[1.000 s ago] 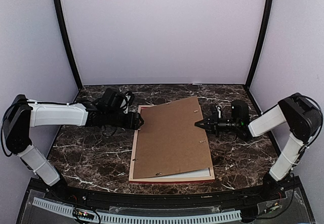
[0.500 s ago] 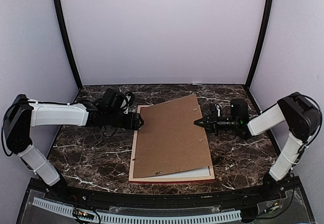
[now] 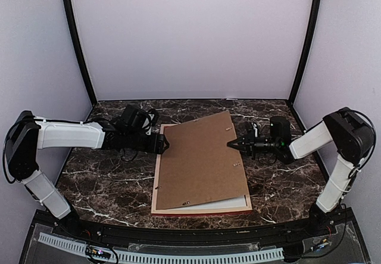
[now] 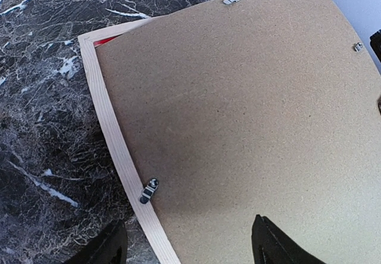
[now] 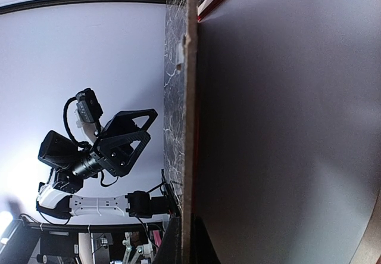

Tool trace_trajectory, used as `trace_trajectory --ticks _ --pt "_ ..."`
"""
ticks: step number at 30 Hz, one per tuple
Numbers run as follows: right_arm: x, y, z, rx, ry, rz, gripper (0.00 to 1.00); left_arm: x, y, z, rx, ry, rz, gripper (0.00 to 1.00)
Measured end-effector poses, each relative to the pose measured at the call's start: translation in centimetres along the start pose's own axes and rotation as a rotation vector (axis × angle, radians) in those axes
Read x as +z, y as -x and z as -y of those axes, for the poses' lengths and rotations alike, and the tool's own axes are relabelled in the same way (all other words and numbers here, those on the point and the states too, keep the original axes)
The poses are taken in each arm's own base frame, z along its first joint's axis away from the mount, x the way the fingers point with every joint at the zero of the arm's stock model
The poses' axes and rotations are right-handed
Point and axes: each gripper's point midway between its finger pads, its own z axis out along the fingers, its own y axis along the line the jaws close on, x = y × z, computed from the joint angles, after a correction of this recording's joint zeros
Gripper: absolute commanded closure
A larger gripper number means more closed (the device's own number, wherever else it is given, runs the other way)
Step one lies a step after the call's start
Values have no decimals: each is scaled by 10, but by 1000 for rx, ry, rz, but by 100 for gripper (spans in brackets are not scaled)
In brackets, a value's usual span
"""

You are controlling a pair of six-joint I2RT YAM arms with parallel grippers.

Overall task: Put the photo into the frame
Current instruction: Place the backboard on the frame body.

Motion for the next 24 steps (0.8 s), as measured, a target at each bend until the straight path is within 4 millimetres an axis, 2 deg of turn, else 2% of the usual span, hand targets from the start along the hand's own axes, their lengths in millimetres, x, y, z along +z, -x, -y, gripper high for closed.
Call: trace_trajectory --ticks 24 --pt "6 7 -2 -46 -8 -20 100 0 0 0 0 0 0 25"
